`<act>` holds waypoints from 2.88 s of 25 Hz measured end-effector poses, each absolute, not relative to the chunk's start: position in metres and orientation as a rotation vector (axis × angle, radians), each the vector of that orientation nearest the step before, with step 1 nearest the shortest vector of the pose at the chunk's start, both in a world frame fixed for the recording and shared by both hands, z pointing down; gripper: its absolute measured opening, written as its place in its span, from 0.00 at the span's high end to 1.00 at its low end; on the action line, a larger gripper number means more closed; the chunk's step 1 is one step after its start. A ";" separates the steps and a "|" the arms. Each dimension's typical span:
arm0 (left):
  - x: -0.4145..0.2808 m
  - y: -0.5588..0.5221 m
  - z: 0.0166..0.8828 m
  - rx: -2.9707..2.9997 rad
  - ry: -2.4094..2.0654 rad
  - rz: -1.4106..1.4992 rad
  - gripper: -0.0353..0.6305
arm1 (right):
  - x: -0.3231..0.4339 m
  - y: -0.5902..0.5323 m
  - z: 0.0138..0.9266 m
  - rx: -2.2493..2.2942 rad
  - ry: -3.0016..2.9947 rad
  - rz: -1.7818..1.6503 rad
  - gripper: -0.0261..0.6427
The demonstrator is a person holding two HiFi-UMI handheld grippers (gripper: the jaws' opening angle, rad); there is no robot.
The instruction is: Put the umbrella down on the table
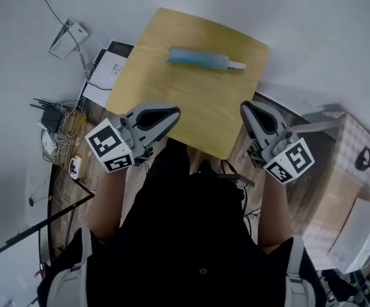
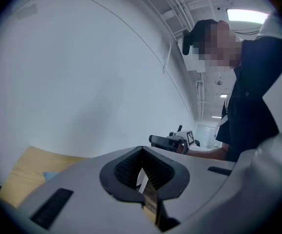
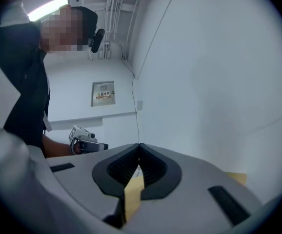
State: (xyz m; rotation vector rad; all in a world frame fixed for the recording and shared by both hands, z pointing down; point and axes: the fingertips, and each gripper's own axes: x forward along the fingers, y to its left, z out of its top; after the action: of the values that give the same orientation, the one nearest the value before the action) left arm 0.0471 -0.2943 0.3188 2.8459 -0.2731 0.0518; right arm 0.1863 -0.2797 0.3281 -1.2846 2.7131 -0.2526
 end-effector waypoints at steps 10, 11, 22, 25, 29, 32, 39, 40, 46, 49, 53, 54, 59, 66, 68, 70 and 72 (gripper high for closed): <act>0.051 -0.182 0.307 2.874 -0.269 0.090 0.93 | 0.171 -0.176 0.354 -1.159 2.728 -0.379 0.93; 0.049 -0.177 0.303 2.885 -0.261 0.085 0.93 | 0.166 -0.170 0.352 -1.148 2.734 -0.371 0.93; -0.006 -0.115 0.287 2.922 -0.117 -0.014 0.93 | 0.113 -0.102 0.334 -1.230 2.676 -0.392 0.93; -0.046 -0.090 0.293 2.900 -0.109 -0.025 0.93 | 0.081 -0.080 0.332 -1.238 2.630 -0.430 0.93; -0.101 -0.060 0.313 2.849 -0.116 -0.044 0.93 | 0.034 -0.054 0.340 -1.281 2.651 -0.434 0.93; -0.122 -0.036 0.326 2.824 -0.103 -0.050 0.93 | 0.017 -0.032 0.345 -1.304 2.616 -0.469 0.93; -0.133 0.010 0.332 2.817 -0.140 -0.089 0.93 | 0.014 0.011 0.350 -1.320 2.643 -0.512 0.93; -0.132 0.015 0.333 2.824 -0.149 -0.071 0.93 | 0.015 0.014 0.348 -1.310 2.637 -0.515 0.93; -0.144 0.041 0.330 2.828 -0.232 -0.027 0.93 | 0.000 0.030 0.338 -1.239 2.683 -0.453 0.93; -0.133 0.069 0.330 2.814 -0.216 -0.017 0.93 | 0.006 0.060 0.338 -1.239 2.691 -0.450 0.93; -0.084 0.117 0.336 2.820 -0.125 0.032 0.93 | 0.045 0.118 0.352 -1.268 2.621 -0.511 0.93; -0.072 0.131 0.337 2.826 -0.107 0.046 0.93 | 0.054 0.135 0.359 -1.274 2.596 -0.542 0.93; -0.035 0.185 0.345 2.831 -0.039 0.091 0.93 | 0.087 0.195 0.386 -1.313 2.510 -0.620 0.93; -0.021 0.218 0.347 2.831 0.030 0.124 0.93 | 0.097 0.225 0.382 -1.342 2.490 -0.560 0.93; -0.018 0.224 0.347 2.835 0.067 0.129 0.93 | 0.096 0.230 0.380 -1.357 2.491 -0.546 0.93; -0.015 0.229 0.346 2.835 0.103 0.138 0.93 | 0.095 0.233 0.378 -1.373 2.490 -0.542 0.93; -0.013 0.232 0.342 2.839 0.139 0.142 0.93 | 0.092 0.235 0.375 -1.378 2.491 -0.537 0.93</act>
State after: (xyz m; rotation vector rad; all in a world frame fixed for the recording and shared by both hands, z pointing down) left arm -0.0131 0.2321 0.3416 2.8392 0.1389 0.1422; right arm 0.0918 0.2354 0.3746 -1.3779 2.4907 -0.5371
